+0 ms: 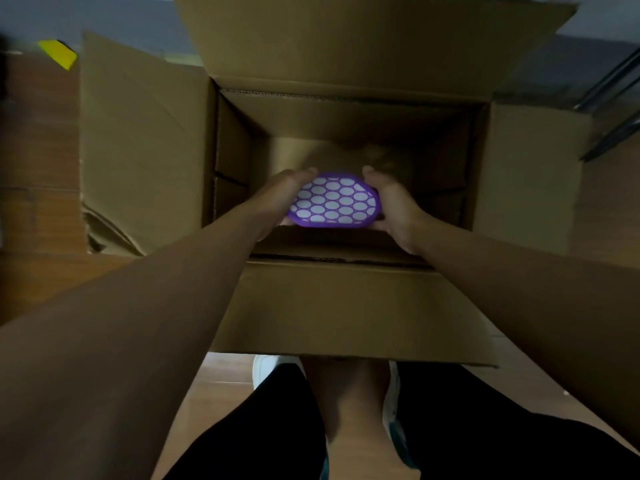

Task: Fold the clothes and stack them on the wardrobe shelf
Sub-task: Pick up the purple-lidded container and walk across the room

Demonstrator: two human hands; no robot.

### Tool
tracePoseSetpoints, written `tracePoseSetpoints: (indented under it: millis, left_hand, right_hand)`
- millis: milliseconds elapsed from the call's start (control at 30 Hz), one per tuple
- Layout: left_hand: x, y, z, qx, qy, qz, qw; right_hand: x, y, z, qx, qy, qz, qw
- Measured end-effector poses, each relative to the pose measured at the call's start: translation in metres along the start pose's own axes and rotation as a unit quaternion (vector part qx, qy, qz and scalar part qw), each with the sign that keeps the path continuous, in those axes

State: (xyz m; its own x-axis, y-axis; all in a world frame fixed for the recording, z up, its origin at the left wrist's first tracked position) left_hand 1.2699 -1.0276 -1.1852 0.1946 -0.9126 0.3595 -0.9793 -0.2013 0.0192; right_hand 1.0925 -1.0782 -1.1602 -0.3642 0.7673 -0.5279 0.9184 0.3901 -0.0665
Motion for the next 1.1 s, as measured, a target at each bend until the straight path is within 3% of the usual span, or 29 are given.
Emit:
tracePoseSetpoints:
  millis: [167, 367, 567, 667, 800, 933, 1100]
  left_hand:
    - [0.007, -0.005, -0.018, 0.064, 0.005, 0.075, 0.995]
    - [0.044, -0.003, -0.108, 0.099, 0.041, 0.16, 0.981]
    - [0.075, 0.003, -0.262, 0.101, 0.074, 0.031, 0.992]
    - [0.087, 0.015, -0.348, 0.107, 0.079, -0.03, 0.991]
    - [0.099, 0.035, -0.469, 0.117, 0.099, -0.098, 0.983]
    - [0.091, 0.048, -0.58, 0.136, 0.105, -0.166, 0.971]
    - [0.034, 0.054, -0.699, 0.184, 0.099, -0.264, 0.942]
  right_hand:
    - [-0.015, -0.007, -0.014, 0.015, 0.003, -0.074, 0.997]
    - [-0.077, -0.008, -0.083, 0.039, -0.071, -0.111, 0.991]
    - [-0.157, -0.015, -0.213, 0.055, -0.114, -0.006, 0.992]
    - [-0.192, -0.025, -0.291, 0.034, -0.137, -0.005, 0.99]
    - [-0.232, -0.038, -0.388, -0.019, -0.154, -0.049, 0.987]
    - [-0.241, -0.043, -0.464, -0.101, -0.111, -0.137, 0.979]
    - [-0.226, -0.035, -0.557, -0.177, -0.08, -0.328, 0.925]
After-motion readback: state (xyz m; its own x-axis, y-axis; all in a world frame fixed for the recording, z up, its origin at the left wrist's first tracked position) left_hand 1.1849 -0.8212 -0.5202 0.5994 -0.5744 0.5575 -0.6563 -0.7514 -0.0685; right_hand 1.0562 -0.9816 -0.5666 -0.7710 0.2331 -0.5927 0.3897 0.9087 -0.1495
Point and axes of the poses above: each hand's wrist, its own z-axis towards the middle knuckle, its own y-axis out of the palm, x = y × z, the point moved 10 cm from there along z, towards the middle knuckle, and after that the axes turned 4 degrees about -y, right-handed, at the moved point
